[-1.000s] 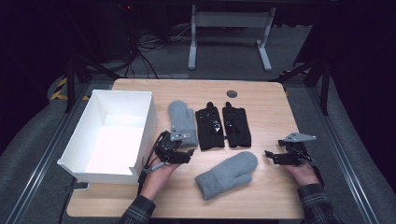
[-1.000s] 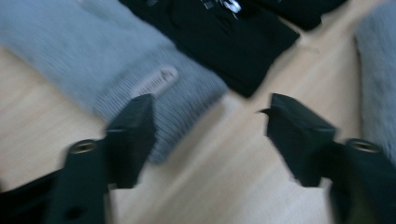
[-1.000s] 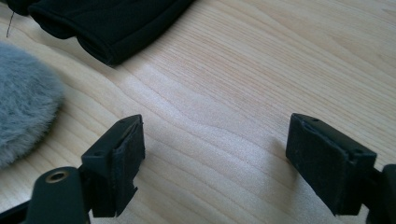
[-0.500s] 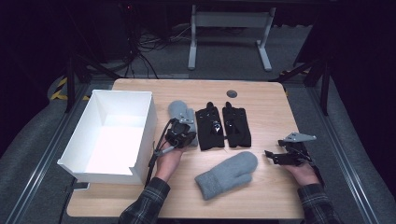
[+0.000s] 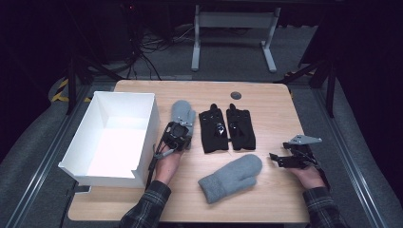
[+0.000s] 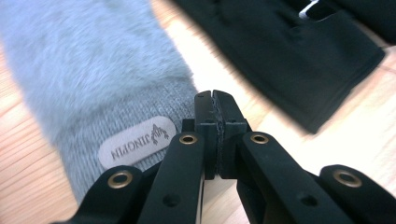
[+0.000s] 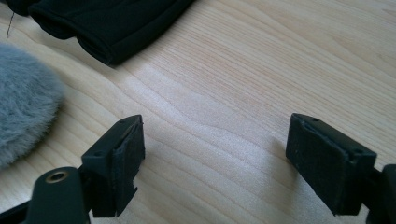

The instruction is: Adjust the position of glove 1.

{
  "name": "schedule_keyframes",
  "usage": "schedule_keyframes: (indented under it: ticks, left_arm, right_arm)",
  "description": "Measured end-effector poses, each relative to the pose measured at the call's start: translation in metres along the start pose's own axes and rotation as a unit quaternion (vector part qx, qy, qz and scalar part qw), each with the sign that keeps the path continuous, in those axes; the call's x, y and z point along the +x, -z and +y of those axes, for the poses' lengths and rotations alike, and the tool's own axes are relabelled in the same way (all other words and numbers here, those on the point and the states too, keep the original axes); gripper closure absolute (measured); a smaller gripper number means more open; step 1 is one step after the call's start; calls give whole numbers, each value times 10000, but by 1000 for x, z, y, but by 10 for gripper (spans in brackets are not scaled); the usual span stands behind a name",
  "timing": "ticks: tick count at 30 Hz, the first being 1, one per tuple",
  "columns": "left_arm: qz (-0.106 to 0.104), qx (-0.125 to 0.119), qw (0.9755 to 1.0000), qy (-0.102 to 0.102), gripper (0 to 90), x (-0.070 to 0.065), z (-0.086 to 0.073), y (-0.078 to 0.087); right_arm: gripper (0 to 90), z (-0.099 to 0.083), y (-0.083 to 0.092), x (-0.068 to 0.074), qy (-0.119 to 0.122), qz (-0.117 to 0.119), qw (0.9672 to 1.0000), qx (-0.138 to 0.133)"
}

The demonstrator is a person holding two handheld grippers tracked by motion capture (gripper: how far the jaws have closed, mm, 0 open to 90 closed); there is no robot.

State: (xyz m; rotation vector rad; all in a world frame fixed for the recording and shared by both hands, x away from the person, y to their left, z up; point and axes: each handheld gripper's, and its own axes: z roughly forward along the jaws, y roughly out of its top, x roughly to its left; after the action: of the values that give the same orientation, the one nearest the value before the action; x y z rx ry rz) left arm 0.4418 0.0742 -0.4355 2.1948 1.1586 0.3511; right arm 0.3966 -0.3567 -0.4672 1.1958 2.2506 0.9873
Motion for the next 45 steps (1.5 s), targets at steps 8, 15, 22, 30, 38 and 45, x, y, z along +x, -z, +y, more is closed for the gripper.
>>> schedule_keyframes:
  ticks: [8,15,22,30,38,45]
  left_arm:
    - [168,-395,9990,123,759,6,10,11]
    - [455,-438,9976,290,590,21,32,2]
    - [830,-222,9954,418,524,37,40,-16]
    - [736,51,9951,655,612,49,34,-39]
    - [773,111,9950,626,806,47,35,-41]
    - [586,-39,9956,726,851,48,37,-31]
  right_arm:
    - [197,0,0,0,1,-1,10000,0]
    - [197,0,0,0,-2,0,10000,0]
    - [198,0,0,0,-1,6,10000,-2]
    - [198,0,0,0,-2,7,10000,5]
    - [198,0,0,0,5,8,10000,3]
    - [198,0,0,0,-3,10,10000,-2]
